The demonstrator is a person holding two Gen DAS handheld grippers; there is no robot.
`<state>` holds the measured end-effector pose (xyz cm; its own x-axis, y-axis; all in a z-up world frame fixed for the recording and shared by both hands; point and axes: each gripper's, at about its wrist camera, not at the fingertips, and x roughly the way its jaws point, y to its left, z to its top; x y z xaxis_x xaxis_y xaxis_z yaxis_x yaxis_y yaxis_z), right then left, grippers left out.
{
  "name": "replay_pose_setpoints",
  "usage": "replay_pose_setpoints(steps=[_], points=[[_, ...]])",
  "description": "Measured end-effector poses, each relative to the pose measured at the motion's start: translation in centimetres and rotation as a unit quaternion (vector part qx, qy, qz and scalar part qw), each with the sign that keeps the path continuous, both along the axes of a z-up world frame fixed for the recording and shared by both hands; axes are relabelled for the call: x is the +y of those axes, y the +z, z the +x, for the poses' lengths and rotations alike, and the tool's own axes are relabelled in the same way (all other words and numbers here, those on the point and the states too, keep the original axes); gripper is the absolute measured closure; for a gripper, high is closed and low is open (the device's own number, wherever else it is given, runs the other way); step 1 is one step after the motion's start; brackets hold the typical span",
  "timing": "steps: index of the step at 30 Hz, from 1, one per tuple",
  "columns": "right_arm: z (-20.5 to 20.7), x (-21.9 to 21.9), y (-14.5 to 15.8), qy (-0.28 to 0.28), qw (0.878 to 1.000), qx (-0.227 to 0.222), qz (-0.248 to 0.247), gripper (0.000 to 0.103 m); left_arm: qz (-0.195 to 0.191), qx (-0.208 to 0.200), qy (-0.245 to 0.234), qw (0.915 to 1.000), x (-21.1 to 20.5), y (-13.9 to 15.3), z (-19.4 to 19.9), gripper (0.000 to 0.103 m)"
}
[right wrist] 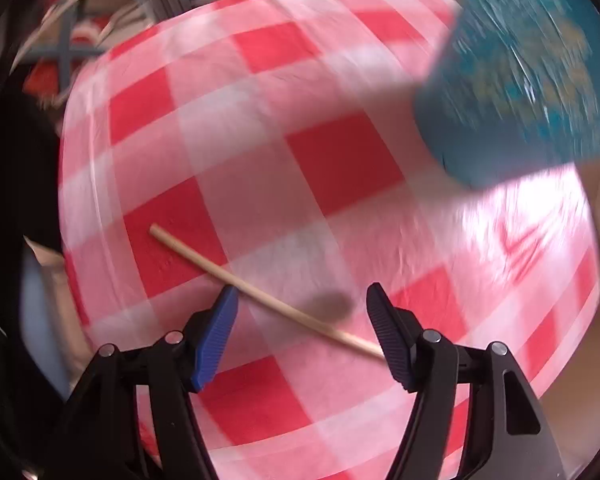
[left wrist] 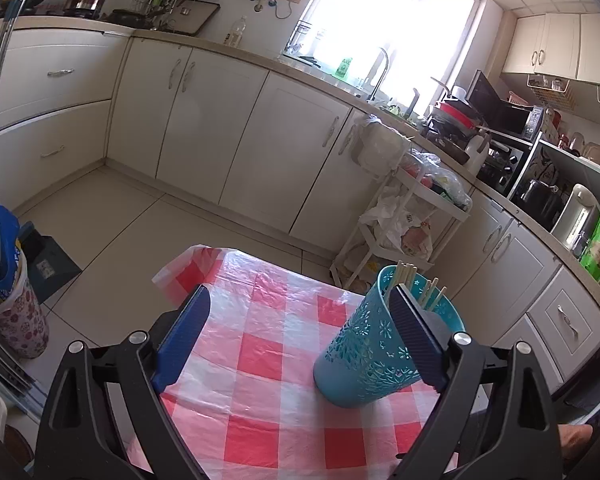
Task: Organize utensils
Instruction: 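Align the right gripper over the chopstick and close on it, then lift the chopstick with the right gripper over the teal cup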
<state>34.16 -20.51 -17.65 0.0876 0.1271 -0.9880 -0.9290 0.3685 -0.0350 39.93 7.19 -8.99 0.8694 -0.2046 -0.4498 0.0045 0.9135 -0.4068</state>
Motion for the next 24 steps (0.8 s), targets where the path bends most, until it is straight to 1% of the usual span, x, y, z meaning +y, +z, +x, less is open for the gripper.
replay_pose_setpoints(steps=[1, 2, 4, 7, 8, 9, 10, 11, 12, 14, 15, 16, 18, 19, 22, 23, 24], points=[[-0.5, 0.2, 0.3, 0.037, 0.999, -0.019, 0.005, 0.038, 0.002, 0.000, -0.001, 1.0000, 0.0, 0.0, -0.1, 0.016], [-0.6, 0.3, 0.4, 0.060, 0.998, -0.023, 0.001, 0.038, 0.003, -0.001, -0.001, 1.0000, 0.0, 0.0, -0.1, 0.016], [-0.2, 0.2, 0.4, 0.071, 0.997, -0.009, -0.005, 0.039, 0.002, 0.000, 0.000, 1.0000, 0.1, 0.0, -0.1, 0.016], [1.7, 0.2, 0.4, 0.034, 0.998, 0.055, -0.007, 0.059, -0.005, 0.001, 0.004, 1.0000, 0.4, 0.0, -0.2, 0.016], [2.4, 0.3, 0.5, 0.015, 0.998, 0.060, -0.009, 0.068, -0.006, 0.000, 0.004, 1.0000, 0.5, 0.0, -0.2, 0.016], [3.1, 0.0, 0.7, -0.008, 0.997, 0.076, -0.007, 0.075, -0.006, 0.000, 0.004, 1.0000, 0.5, 0.0, -0.2, 0.016], [3.7, -0.3, 0.8, -0.031, 0.994, 0.102, -0.002, 0.087, -0.006, -0.001, 0.003, 1.0000, 0.6, 0.0, -0.3, 0.016], [4.0, -0.7, 0.7, -0.050, 0.991, 0.127, 0.005, 0.088, -0.006, -0.001, 0.002, 1.0000, 0.6, 0.1, -0.3, 0.016], [4.1, -0.9, 0.8, -0.061, 0.990, 0.130, 0.008, 0.088, -0.006, -0.002, 0.002, 1.0000, 0.7, 0.1, -0.4, 0.016], [4.0, -1.1, 1.0, -0.078, 0.990, 0.120, 0.010, 0.088, -0.006, -0.003, 0.002, 1.0000, 0.8, 0.2, -0.4, 0.016], [3.6, -1.1, 1.2, -0.078, 0.991, 0.106, 0.012, 0.088, -0.006, -0.004, 0.002, 1.0000, 0.8, 0.3, -0.5, 0.015], [2.2, -1.0, 1.3, -0.075, 0.993, 0.087, 0.012, 0.088, -0.006, -0.004, 0.002, 1.0000, 0.7, 0.3, -0.5, 0.015], [0.1, 0.1, 0.9, -0.056, 0.997, 0.048, 0.004, 0.087, -0.004, -0.004, 0.000, 1.0000, 0.7, 0.3, -0.6, 0.015], [0.3, 0.0, 0.9, -0.054, 0.998, 0.039, 0.004, 0.087, -0.003, -0.004, 0.000, 1.0000, 0.6, 0.4, -0.6, 0.015], [0.0, 0.1, 0.8, -0.060, 0.997, 0.042, 0.007, 0.093, 0.006, -0.006, -0.004, 1.0000, 0.1, 0.6, -0.7, 0.015], [-0.7, 0.5, 0.7, -0.062, 0.997, 0.042, 0.008, 0.096, 0.008, -0.007, -0.006, 0.9999, 0.0, 0.7, -0.8, 0.015], [-2.2, 1.5, 0.6, -0.066, 0.997, 0.041, 0.011, 0.097, 0.011, -0.008, -0.007, 0.9999, 0.0, 0.8, -0.9, 0.015]])
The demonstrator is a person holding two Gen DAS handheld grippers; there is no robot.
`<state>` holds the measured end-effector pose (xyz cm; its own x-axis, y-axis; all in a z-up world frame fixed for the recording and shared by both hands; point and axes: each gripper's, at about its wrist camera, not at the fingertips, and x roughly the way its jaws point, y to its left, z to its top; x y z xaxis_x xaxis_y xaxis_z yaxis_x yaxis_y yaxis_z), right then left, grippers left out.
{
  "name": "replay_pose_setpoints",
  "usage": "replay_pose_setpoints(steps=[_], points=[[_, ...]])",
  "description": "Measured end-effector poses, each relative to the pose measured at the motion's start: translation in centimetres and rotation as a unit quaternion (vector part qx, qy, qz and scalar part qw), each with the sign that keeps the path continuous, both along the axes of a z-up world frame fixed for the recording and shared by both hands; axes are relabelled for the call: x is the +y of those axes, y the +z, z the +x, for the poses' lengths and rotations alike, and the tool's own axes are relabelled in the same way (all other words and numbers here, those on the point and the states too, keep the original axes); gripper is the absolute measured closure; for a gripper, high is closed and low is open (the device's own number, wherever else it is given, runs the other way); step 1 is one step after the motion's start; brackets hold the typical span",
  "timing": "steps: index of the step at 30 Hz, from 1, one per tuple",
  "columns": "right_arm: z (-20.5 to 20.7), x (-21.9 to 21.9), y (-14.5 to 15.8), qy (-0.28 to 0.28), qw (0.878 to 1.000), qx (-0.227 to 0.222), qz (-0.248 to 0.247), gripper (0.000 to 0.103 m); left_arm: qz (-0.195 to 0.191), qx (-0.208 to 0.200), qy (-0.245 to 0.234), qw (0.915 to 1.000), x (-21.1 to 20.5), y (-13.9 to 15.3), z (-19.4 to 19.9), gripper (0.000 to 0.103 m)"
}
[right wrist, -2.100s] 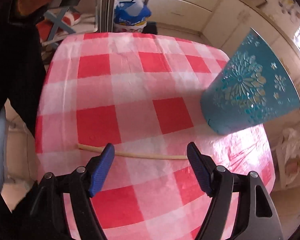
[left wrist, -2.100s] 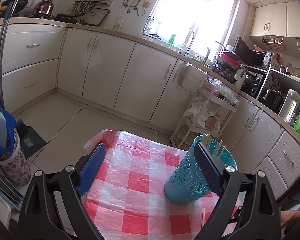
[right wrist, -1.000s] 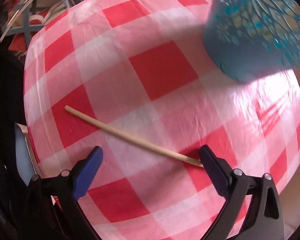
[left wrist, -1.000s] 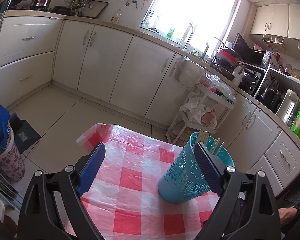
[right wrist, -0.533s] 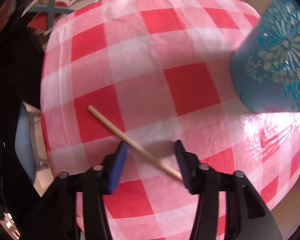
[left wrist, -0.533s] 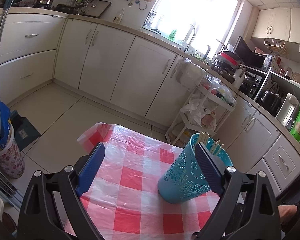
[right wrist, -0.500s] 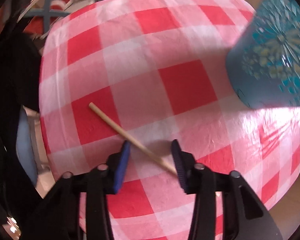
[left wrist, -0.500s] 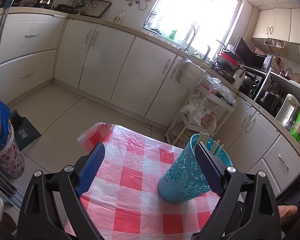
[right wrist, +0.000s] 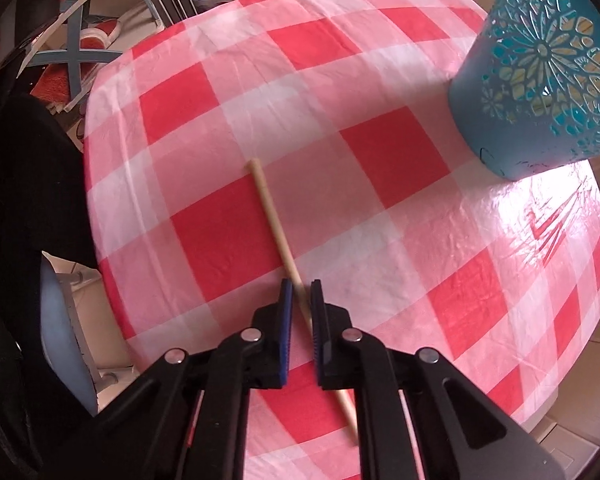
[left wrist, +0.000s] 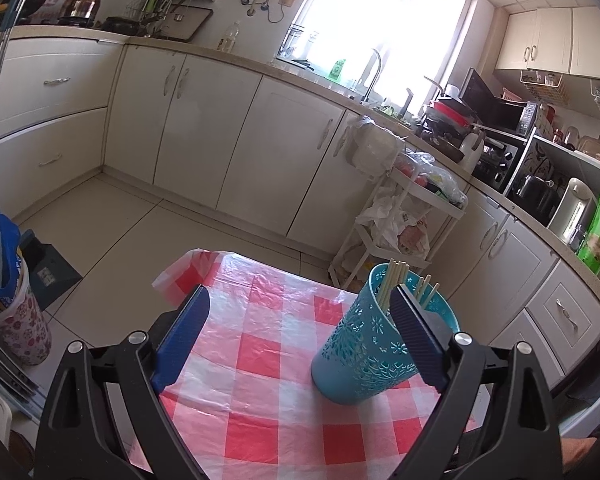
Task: Organize utensils
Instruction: 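Lift the chopstick with the right gripper over the teal cup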
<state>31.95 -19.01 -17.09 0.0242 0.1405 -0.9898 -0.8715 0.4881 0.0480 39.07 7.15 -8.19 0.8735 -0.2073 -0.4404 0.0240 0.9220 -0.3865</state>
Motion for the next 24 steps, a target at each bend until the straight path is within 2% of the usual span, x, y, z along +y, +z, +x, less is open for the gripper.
replay_pose_setpoints(steps=[3, 5, 6, 9, 11, 14, 15, 19, 22, 24], points=[[-0.8, -1.4, 1.5, -0.057, 0.997, -0.003, 0.058, 0.097, 0.003, -0.003, -0.001, 1.0000, -0.1, 0.2, -0.2, 0.015], [-0.7, -3.0, 2.6, -0.119, 0.985, -0.004, 0.122, 0.097, 0.003, -0.003, -0.001, 1.0000, -0.2, 0.2, -0.3, 0.015], [-0.6, -4.2, 3.3, -0.154, 0.975, -0.004, 0.158, 0.097, 0.005, -0.003, -0.002, 1.0000, -0.3, 0.2, -0.3, 0.015], [-0.3, -7.9, 4.4, -0.251, 0.931, 0.000, 0.264, 0.097, 0.022, -0.008, -0.001, 0.9997, -0.7, 0.2, -0.4, 0.015], [0.2, -9.8, 5.0, -0.306, 0.894, -0.006, 0.326, 0.097, 0.033, -0.015, -0.002, 0.9994, -1.1, 0.4, -0.6, 0.015], [0.0, -11.1, 6.8, -0.344, 0.844, -0.049, 0.410, 0.097, 0.044, -0.023, -0.008, 0.9987, -1.9, 0.6, -0.8, 0.015], [0.1, -11.4, 7.8, -0.350, 0.831, -0.070, 0.427, 0.097, 0.048, -0.024, -0.010, 0.9985, -2.2, 0.7, -0.8, 0.015], [1.6, -10.5, 12.6, -0.339, 0.798, -0.174, 0.468, 0.097, 0.058, -0.029, -0.018, 0.9977, -3.3, 0.9, -0.9, 0.015], [3.0, -9.5, 16.0, -0.332, 0.764, -0.253, 0.492, 0.097, 0.061, -0.030, -0.018, 0.9975, -3.6, 0.9, -0.8, 0.015], [4.2, -8.9, 17.6, -0.332, 0.742, -0.290, 0.504, 0.097, 0.062, -0.030, -0.016, 0.9975, -3.7, 0.9, -0.9, 0.015]])
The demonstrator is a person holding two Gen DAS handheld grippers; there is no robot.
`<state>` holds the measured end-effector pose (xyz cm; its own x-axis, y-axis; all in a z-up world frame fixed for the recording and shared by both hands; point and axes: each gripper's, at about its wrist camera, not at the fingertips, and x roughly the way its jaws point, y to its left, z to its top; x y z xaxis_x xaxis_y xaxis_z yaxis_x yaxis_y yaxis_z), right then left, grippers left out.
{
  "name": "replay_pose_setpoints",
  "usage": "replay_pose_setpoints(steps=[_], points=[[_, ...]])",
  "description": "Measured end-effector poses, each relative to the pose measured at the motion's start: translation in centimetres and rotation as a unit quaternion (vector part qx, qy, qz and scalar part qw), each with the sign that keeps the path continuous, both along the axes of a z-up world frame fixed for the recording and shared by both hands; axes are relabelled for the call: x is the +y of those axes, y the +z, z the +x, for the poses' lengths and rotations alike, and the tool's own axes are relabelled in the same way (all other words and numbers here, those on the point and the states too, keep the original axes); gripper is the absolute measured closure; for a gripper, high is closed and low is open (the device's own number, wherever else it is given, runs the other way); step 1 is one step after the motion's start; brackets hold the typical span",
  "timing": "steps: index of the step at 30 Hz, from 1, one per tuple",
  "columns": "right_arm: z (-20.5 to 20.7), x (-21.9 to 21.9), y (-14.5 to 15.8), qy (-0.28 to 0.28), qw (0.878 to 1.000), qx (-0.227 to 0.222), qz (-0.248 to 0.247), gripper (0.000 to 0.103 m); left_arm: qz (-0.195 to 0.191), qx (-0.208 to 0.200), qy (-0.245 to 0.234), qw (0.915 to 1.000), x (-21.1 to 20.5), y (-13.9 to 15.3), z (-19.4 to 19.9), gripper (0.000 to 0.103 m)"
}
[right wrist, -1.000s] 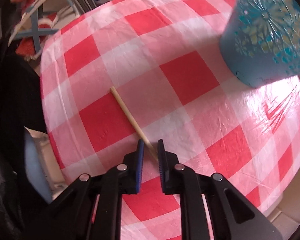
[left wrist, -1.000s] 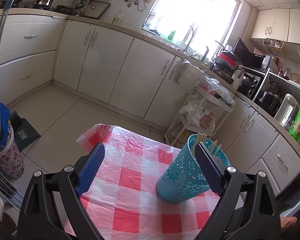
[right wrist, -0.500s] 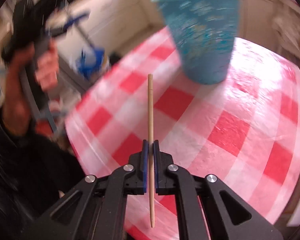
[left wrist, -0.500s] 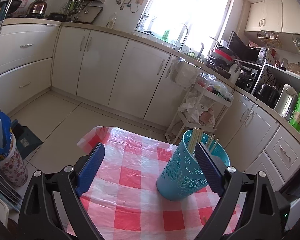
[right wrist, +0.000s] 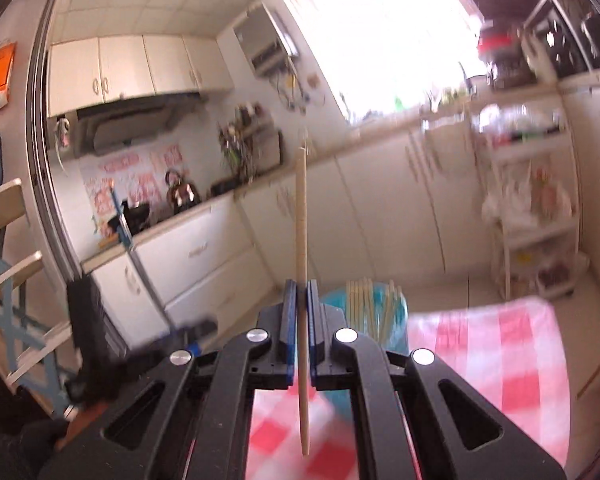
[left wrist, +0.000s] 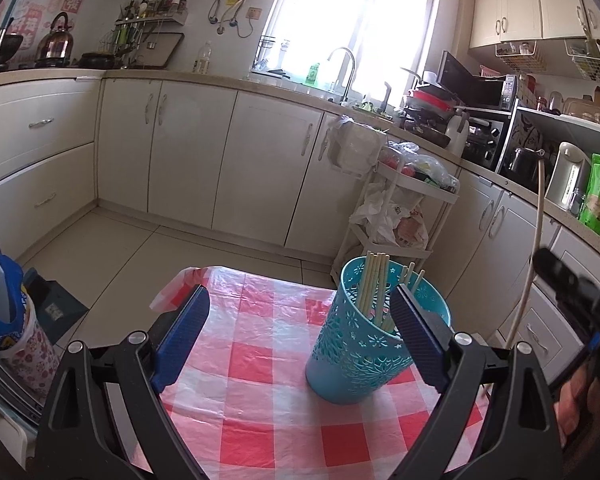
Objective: Organize utensils
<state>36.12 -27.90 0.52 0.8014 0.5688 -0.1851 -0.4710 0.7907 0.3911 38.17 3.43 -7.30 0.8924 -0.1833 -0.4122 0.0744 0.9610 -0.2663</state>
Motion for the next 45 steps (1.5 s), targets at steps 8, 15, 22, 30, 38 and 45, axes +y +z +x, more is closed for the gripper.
replay_pose_setpoints(steps=[8, 15, 22, 30, 38, 45], points=[[4.8, 4.4, 0.2, -0.059, 0.995, -0.065, -0.040, 0.097, 0.023, -0.006, 0.000, 0.9997, -0.8, 0.0, -0.1, 0.015], [6.1, 5.5, -4.3, -0.074, 0.994, -0.033, -0.073, 0.097, 0.056, -0.020, -0.002, 0.9982, -1.8, 0.5, -0.7, 0.015], [6.1, 4.8, -6.4, -0.075, 0.994, 0.003, -0.083, 0.097, 0.059, -0.022, -0.003, 0.9980, -1.9, 0.7, -1.0, 0.015], [5.3, 4.1, -6.7, -0.083, 0.993, 0.013, -0.078, 0.071, 0.064, -0.019, -0.004, 0.9978, -1.8, 0.7, -0.8, 0.013], [-1.6, 2.6, -3.8, -0.139, 0.987, 0.039, -0.065, 0.034, 0.073, -0.003, -0.001, 0.9973, -2.3, 2.0, -2.3, 0.007], [-13.7, 2.1, -0.3, -0.189, 0.973, 0.075, -0.106, 0.010, 0.078, 0.061, 0.014, 0.9949, -2.7, 4.5, -11.1, 0.007]])
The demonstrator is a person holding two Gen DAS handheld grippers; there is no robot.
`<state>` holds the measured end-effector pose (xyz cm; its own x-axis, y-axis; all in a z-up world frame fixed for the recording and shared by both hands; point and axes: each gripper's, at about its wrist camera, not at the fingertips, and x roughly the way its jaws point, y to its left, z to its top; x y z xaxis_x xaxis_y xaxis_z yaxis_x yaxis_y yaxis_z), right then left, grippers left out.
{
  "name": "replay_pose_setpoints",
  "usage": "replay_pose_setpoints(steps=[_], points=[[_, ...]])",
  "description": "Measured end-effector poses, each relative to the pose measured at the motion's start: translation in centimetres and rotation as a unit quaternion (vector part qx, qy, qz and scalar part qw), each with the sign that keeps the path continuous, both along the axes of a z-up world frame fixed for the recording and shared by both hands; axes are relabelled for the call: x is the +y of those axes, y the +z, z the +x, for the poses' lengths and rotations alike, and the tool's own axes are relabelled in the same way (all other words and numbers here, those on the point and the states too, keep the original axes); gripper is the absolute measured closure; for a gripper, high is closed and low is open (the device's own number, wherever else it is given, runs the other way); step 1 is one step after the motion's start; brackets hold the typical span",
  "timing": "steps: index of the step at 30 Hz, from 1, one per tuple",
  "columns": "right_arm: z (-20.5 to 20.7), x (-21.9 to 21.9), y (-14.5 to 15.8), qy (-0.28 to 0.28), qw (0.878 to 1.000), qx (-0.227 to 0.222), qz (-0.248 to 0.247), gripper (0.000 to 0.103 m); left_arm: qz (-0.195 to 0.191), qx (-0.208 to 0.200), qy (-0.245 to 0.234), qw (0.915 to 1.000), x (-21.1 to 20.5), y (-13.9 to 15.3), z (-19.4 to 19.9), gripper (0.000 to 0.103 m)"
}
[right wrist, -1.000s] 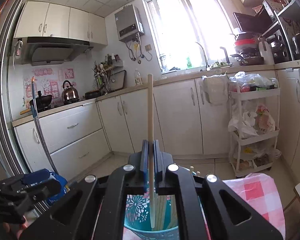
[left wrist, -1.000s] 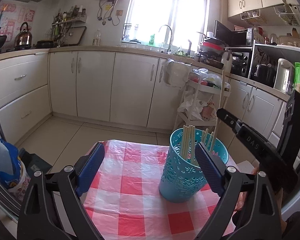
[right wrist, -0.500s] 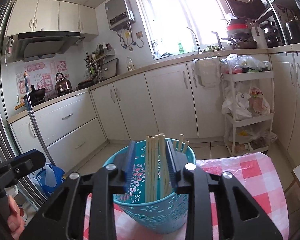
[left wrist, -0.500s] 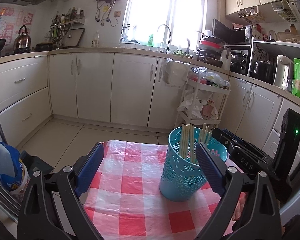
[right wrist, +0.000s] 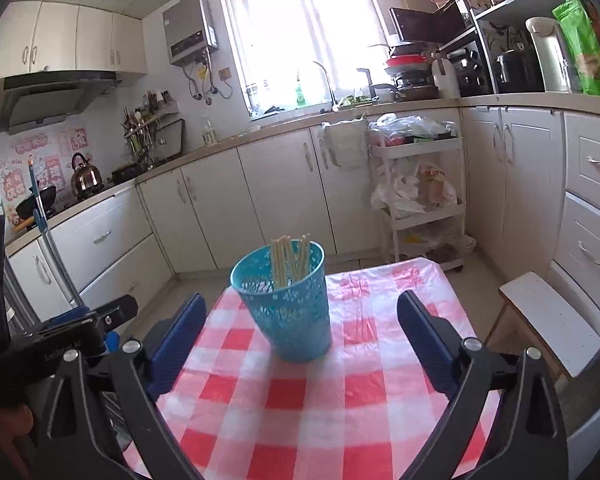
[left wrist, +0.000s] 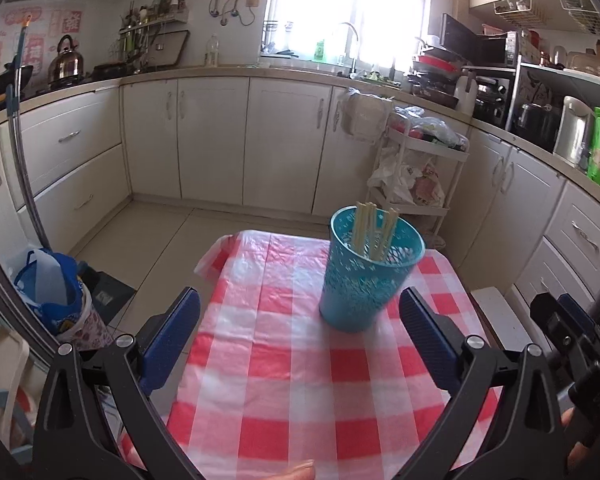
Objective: Organize utensils
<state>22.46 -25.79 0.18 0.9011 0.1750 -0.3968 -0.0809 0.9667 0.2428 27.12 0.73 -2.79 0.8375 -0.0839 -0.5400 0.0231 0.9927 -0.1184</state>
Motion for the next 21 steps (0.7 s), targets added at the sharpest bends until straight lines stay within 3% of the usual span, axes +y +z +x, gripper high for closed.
replay_pose_setpoints(steps=[5, 10, 16, 21], points=[[-10.8, 0.3, 2.5, -0.046, 0.999, 0.019, -0.017, 0.007, 0.034, -0.011, -0.009, 0.9993, -0.2, 2.9, -10.1, 0.007], [-19.8, 1.0, 4.9, -0.013, 0.999, 0.040, 0.000, 0.007, 0.034, 0.002, -0.008, 0.9994, 0.2, 5.0, -19.3, 0.007], [-28.1, 2.7, 5.4, 0.023, 0.995, 0.094, 0.019, 0.007, 0.033, 0.005, 0.030, 0.9990, 0.2, 6.1, -28.6, 0.007], [-33.5, 3.5, 6.2, 0.009, 0.997, 0.072, -0.002, 0.007, 0.037, -0.008, 0.021, 0.9991, -0.4, 6.7, -33.6, 0.007]])
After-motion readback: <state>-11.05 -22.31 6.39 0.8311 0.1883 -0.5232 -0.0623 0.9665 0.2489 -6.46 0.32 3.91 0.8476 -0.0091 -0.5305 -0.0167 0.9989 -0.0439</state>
